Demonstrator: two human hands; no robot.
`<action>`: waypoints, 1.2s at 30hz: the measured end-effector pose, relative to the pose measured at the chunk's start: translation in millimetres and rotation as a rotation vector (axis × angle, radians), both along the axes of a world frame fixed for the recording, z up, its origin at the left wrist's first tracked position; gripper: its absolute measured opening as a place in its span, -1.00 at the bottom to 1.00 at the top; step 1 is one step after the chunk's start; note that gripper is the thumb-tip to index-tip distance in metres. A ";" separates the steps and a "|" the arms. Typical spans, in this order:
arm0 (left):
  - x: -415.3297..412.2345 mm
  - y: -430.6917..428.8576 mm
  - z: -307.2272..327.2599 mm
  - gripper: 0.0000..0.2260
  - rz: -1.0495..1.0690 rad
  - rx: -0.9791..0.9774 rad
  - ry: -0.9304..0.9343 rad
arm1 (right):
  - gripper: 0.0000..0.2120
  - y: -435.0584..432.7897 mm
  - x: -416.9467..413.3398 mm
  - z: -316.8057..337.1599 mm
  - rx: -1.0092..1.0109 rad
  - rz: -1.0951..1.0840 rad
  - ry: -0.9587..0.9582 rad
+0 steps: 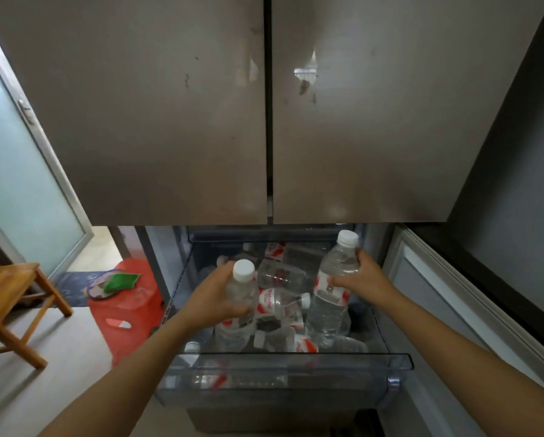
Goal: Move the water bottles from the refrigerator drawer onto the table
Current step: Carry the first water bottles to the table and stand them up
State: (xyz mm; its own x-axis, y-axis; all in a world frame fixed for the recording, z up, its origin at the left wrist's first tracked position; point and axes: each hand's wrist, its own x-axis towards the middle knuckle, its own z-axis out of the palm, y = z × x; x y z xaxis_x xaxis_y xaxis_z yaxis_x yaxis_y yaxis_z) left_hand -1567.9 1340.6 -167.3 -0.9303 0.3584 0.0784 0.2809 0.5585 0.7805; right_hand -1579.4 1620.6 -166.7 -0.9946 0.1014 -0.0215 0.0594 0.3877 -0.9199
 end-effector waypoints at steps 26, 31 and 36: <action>171.7 -88.1 95.2 -0.37 0.344 0.547 0.195 | -0.44 -98.0 182.1 123.1 0.049 0.067 0.261; 233.9 -106.4 82.4 -0.38 0.469 0.484 0.206 | -0.49 -122.8 211.7 106.8 0.119 0.187 0.211; 302.9 -130.1 81.9 -0.43 0.637 0.477 0.172 | -0.44 -155.3 239.8 95.9 0.019 0.352 0.205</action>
